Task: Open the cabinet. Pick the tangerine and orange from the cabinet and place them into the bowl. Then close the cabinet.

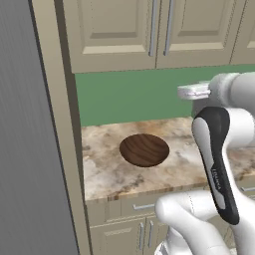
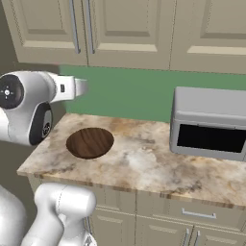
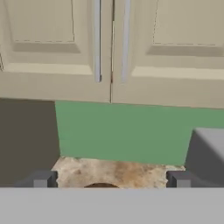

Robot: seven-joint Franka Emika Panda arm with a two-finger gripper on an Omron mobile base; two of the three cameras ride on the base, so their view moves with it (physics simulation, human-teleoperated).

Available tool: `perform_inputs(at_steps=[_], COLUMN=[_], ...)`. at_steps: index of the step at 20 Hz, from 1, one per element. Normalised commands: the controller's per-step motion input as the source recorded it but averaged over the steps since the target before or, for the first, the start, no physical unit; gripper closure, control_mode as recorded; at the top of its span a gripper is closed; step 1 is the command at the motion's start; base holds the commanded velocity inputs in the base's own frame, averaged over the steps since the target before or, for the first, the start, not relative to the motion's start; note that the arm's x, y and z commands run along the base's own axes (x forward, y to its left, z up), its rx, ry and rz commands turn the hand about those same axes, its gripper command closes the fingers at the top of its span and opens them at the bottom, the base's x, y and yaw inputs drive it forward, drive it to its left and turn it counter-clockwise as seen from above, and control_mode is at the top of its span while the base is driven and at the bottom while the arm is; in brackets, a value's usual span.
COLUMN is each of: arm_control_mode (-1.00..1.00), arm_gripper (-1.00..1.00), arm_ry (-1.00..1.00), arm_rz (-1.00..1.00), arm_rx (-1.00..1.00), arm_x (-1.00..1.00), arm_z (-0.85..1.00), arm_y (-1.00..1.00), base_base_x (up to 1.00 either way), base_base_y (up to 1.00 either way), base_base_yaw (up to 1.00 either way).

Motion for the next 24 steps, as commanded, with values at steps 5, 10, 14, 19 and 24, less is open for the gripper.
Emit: perform_inputs(at_steps=[5,10,14,19,24], arm_control_mode=[-1.00,-1.00,-1.00,-1.00,-1.00], arm_gripper=[-1.00,-1.00,-1.00,-1.00,-1.00], arm_ry=[-0.48,-0.26,-0.16,-0.04,0.00], arm_rz=[0.00,0.00,0.00,0.00,0.02], arm_rx=[0.00,0.00,0.00,0.00,0.00], arm_x=[-0.32,-0.03,0.02,0.19,0.58], arm_z=[0.54,0.30,0.27,0.24,0.13], arm_y=[-0.02,-0.01,-0.03,-0.02,-0.01], base_base_x=[0.00,0.00,0.00,0.00,0.00], base_base_y=[0.00,0.00,0.00,0.00,0.00], base_base_yaw=[0.00,0.00,0.00,0.00,0.00])
